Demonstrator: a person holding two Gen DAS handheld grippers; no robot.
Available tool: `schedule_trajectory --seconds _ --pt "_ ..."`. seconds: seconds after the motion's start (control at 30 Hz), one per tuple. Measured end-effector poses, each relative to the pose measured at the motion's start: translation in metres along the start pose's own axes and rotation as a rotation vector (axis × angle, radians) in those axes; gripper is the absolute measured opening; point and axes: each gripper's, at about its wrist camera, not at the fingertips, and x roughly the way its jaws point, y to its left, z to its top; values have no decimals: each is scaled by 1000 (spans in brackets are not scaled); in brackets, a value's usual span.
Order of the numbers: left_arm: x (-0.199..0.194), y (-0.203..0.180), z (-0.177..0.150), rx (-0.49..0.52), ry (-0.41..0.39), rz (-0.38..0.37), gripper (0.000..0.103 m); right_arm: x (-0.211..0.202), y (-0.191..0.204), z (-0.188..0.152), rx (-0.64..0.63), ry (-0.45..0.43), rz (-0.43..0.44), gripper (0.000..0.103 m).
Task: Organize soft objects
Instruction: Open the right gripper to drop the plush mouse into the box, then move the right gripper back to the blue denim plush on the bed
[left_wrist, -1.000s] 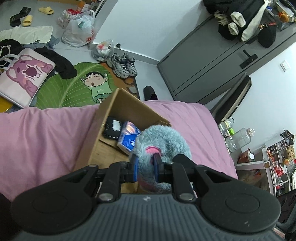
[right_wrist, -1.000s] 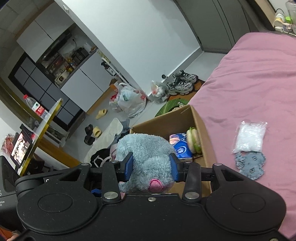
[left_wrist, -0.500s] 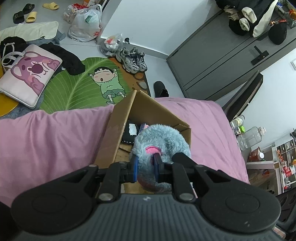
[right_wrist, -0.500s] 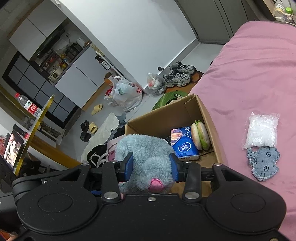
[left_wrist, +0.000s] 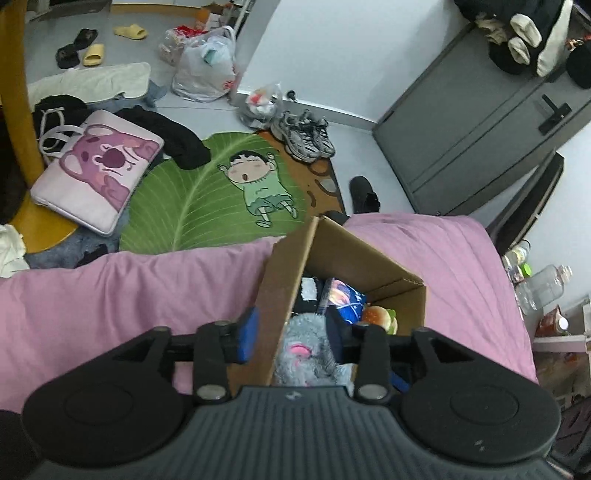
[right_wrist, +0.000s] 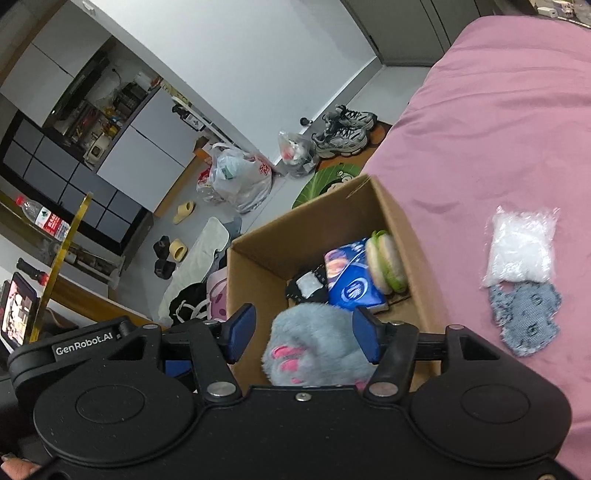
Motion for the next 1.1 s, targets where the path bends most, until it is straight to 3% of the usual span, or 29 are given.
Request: schedule_trajectory --seconds 0.07,0.2,0.43,0.9,1.1 --pt "-1 -3 -1 23 -7 19 53 -8 -3 3 0 -9 -1 58" --pt "-2 -16 -3 59 -1 30 60 -26 -12 11 -13 -27 -17 70" --pt "-9 -48 -10 152 -22 46 70 -57 -31 25 -37 -58 -57 73" --pt "-3 -112 -52 254 -11 34 71 -82 -99 40 123 -102 -67 73" --pt "5 -133 -63 267 -3 41 71 -78 -120 40 177 -79 -73 73"
